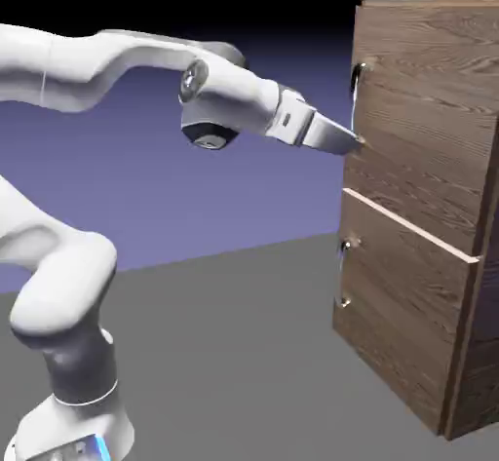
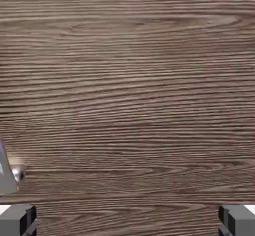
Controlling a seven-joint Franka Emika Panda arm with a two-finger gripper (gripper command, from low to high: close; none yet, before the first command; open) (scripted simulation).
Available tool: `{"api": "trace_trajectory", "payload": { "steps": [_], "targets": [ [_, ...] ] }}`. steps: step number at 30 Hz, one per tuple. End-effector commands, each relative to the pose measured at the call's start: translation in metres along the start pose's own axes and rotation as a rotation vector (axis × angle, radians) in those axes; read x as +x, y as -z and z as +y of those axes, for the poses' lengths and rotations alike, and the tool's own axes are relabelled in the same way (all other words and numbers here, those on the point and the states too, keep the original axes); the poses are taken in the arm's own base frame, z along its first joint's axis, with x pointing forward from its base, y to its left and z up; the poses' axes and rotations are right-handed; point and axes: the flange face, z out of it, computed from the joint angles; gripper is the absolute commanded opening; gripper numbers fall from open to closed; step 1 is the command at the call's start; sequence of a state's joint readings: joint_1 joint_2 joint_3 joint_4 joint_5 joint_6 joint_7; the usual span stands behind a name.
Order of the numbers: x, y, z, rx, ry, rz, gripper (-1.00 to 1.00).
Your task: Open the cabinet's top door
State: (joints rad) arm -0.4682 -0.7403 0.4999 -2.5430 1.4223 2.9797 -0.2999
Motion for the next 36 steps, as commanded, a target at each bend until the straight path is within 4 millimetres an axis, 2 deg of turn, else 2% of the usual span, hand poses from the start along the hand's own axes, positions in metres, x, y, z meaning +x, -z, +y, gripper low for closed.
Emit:
{"api": "trace_trajectory", "payload": {
  "steps": [1,14,28,30,35,36],
  "targets": [
    [-0.001,0.001,-0.002,0.010,0.000,0.009,0.00],
    [-0.023,-0.001,-0.031,0.133,0.012,0.131,0.00],
    [-0.073,-0.031,-0.062,0.238,0.036,0.257,0.00],
    [-0.075,-0.032,-0.062,0.240,0.037,0.260,0.00],
    [-0.063,-0.079,-0.074,0.240,0.037,0.260,0.00],
    [-0.062,-0.079,-0.074,0.240,0.037,0.260,0.00]
  ]
}}
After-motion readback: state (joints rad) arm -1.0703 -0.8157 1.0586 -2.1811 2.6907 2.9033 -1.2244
